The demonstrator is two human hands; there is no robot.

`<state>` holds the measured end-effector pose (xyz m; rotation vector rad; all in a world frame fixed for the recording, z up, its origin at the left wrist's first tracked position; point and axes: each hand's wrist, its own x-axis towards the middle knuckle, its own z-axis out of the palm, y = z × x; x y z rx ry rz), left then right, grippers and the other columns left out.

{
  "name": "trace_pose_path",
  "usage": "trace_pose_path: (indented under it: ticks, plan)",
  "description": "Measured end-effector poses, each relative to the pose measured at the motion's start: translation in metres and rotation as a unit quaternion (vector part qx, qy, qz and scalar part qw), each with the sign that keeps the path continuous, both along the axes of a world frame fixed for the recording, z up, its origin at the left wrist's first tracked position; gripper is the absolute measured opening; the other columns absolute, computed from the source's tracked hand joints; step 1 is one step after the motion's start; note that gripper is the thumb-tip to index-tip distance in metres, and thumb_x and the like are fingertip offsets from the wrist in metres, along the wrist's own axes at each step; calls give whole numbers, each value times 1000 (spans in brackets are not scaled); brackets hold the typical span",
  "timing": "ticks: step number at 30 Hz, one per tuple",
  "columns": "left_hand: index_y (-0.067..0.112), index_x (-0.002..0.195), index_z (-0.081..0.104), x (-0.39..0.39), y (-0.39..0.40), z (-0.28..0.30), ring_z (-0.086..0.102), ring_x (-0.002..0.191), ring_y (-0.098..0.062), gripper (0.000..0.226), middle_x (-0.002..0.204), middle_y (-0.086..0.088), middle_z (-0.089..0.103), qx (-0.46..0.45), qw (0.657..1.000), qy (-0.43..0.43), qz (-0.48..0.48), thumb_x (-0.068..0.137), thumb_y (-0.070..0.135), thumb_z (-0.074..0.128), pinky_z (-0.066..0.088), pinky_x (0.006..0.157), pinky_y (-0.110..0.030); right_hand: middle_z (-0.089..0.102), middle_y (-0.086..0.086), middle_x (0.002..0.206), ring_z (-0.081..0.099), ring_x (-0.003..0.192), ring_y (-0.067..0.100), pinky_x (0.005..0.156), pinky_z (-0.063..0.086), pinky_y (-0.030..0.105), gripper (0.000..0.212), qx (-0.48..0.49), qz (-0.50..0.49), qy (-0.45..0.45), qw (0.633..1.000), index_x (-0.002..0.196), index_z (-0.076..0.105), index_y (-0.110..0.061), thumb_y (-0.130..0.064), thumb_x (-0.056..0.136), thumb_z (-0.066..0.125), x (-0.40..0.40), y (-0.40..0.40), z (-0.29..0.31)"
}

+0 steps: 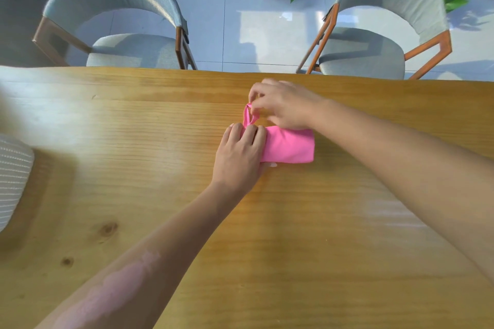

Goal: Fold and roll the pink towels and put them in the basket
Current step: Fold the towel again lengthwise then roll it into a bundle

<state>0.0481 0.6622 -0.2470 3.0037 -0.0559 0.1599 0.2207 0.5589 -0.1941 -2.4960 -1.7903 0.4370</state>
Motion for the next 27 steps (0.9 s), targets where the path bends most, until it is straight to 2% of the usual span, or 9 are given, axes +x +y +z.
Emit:
trace_pose_path:
  ticks: [5, 8, 10, 13, 15, 20, 23, 25, 27]
  plan:
    - [8, 131, 56, -15, 2, 1, 57, 105, -36, 66, 116, -9, 62, 41, 999, 1, -35, 81, 45, 77, 43, 105, -47, 60, -5, 106, 50, 108, 17, 89, 43, 37, 14, -50, 164, -43, 984, 95, 70, -19, -23, 95, 57, -7, 9, -7]
    - [8, 135, 53, -11, 3, 6, 60, 103, -36, 73, 120, -12, 62, 51, 997, 34, -55, 76, 44, 79, 37, 113, -51, 58, -3, 98, 55, 97, 17, 87, 48, 40, 10, -36, 3, 89, 995, 90, 67, -20, -28, 93, 62, -12, -1, -7]
    - [7, 126, 58, -3, 3, 11, 61, 104, -35, 70, 118, -14, 63, 30, 996, 42, -70, 70, 40, 83, 40, 112, -49, 61, -5, 91, 58, 87, 13, 85, 50, 38, 8, 16, -123, 172, 977, 86, 69, -22, -29, 89, 68, -15, -8, -9]
    - [8, 113, 64, 4, 4, 15, 50, 106, -33, 65, 114, -14, 59, -16, 997, 23, -76, 58, 32, 87, 52, 89, -40, 71, -5, 71, 63, 69, 7, 71, 49, 27, 8, 88, -253, 300, 916, 76, 75, -18, -19, 83, 74, -20, -16, -11]
    - [10, 112, 64, 2, 8, 14, 46, 105, -33, 69, 120, -15, 53, -30, 996, 20, -77, 51, 31, 88, 51, 87, -41, 70, 6, 65, 60, 60, 8, 66, 48, 22, 5, 144, -317, 405, 845, 76, 76, -6, -7, 81, 75, -24, -22, -12]
    - [18, 142, 47, -8, 12, 22, 57, 118, -33, 93, 150, -12, 32, -92, 989, 102, -50, 59, 38, 86, 58, 76, -41, 69, 16, 72, 59, 62, 15, 65, 50, 21, 7, 225, -332, 564, 721, 89, 76, 3, 4, 82, 74, -36, -37, -8]
    - [22, 120, 53, -21, 8, 38, 63, 88, -29, 68, 115, 4, 56, -164, 980, 113, -29, 60, 40, 79, 52, 66, -40, 63, 5, 69, 57, 63, 14, 62, 48, 22, 30, 182, -313, 622, 695, 114, 67, -2, 2, 85, 72, -41, -49, 2]
    - [24, 106, 52, -33, 4, 52, 57, 74, -24, 59, 96, 10, 53, -203, 973, 111, -12, 58, 41, 83, 49, 60, -40, 56, 4, 73, 63, 68, 15, 61, 49, 24, 43, 167, -305, 653, 672, 124, 57, -6, 5, 84, 71, -44, -61, 12]
    - [25, 103, 53, -42, 0, 69, 53, 70, -19, 62, 92, 13, 50, -239, 964, 114, -6, 55, 45, 87, 48, 57, -40, 57, 8, 81, 68, 77, 19, 62, 53, 27, 48, 160, -287, 678, 658, 127, 55, -8, 4, 84, 72, -50, -72, 28]
